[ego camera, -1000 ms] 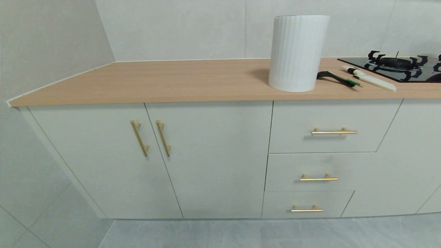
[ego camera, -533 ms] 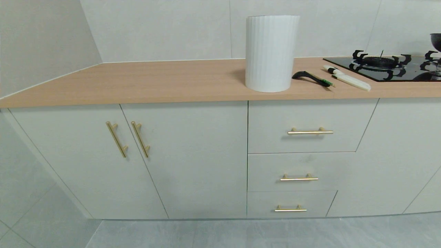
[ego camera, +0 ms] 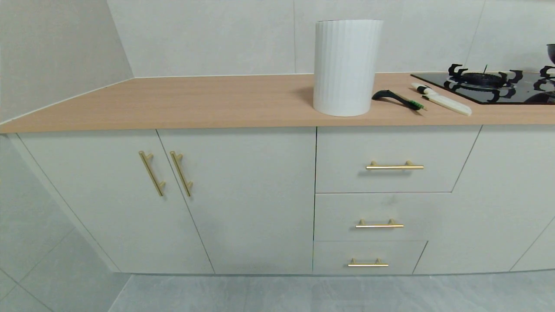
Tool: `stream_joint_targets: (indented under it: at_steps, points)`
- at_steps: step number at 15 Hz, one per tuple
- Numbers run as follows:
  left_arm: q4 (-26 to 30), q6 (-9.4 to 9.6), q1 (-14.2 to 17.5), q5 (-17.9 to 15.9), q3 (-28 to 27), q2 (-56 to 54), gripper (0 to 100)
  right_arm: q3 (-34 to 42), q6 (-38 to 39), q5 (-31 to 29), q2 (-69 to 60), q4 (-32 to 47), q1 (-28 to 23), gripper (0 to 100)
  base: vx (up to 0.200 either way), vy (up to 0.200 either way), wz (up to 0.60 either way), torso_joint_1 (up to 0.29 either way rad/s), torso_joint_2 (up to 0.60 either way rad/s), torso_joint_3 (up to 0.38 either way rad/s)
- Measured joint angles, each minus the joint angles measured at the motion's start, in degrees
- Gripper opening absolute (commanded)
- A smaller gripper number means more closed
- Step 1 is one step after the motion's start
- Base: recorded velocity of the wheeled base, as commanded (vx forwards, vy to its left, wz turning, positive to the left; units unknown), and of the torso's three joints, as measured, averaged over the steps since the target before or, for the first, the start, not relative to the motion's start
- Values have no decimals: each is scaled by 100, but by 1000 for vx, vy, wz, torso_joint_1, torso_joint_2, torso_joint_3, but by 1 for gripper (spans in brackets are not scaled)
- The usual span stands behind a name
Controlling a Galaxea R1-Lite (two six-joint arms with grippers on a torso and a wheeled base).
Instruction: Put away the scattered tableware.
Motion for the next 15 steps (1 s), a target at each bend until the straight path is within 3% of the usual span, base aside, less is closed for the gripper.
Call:
stream_joint_targets:
  at_steps: [15]
  points:
    - [0, -20, 0, -1, 0, 0, 100, 2, 49, -15, 0, -9, 0, 100, 0, 0, 0, 0, 0, 0]
